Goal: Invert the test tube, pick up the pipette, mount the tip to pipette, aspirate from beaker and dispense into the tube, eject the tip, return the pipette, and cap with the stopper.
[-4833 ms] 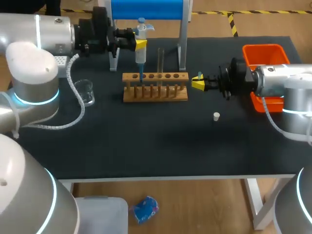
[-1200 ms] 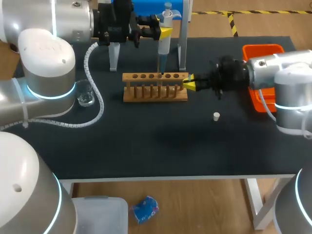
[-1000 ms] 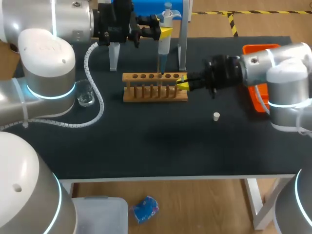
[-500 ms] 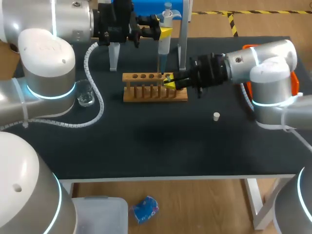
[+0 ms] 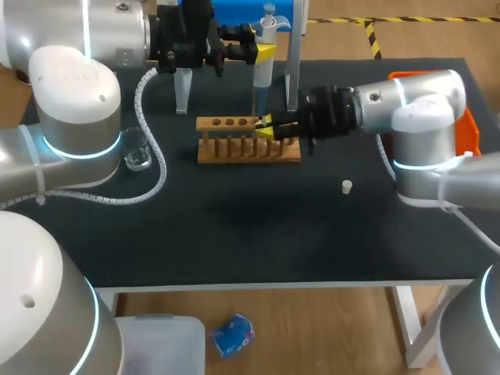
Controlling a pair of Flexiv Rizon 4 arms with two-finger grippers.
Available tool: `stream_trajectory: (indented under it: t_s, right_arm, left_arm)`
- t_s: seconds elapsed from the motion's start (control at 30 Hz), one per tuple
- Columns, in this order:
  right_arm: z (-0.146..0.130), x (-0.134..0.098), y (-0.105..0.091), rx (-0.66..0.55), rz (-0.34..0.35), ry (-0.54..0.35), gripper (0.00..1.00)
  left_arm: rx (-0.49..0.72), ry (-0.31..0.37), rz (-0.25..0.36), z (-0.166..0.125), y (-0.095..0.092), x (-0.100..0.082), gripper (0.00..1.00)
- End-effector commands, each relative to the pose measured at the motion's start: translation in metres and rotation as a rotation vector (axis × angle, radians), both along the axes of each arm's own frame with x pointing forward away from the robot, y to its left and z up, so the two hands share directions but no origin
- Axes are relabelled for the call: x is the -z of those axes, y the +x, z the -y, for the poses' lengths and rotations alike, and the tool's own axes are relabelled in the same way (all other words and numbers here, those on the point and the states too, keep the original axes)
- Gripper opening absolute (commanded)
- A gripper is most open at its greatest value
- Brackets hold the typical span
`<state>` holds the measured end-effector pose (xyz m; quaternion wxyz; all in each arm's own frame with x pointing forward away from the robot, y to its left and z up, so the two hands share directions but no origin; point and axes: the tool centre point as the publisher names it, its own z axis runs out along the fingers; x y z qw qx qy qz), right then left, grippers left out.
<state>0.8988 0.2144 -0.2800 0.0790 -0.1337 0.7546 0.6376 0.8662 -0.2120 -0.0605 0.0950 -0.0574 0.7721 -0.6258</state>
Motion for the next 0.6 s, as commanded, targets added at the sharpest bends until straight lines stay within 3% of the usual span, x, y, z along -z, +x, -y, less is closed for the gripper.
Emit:
stream_trajectory:
  t_s: [0.03,0.6]
  right_arm:
    - [-0.0059,-0.0012,0.0040,-0.006,-0.001,0.011,0.00]
    - [-0.0038,-0.0112,-0.0057,-0.017,0.005,0.028,0.00]
  left_arm:
    - [0.003,-0.004,0.002,-0.0009,-0.0002,0.0006,0.00]
    - [0.003,-0.004,0.002,-0.0009,-0.0002,0.0006,0.00]
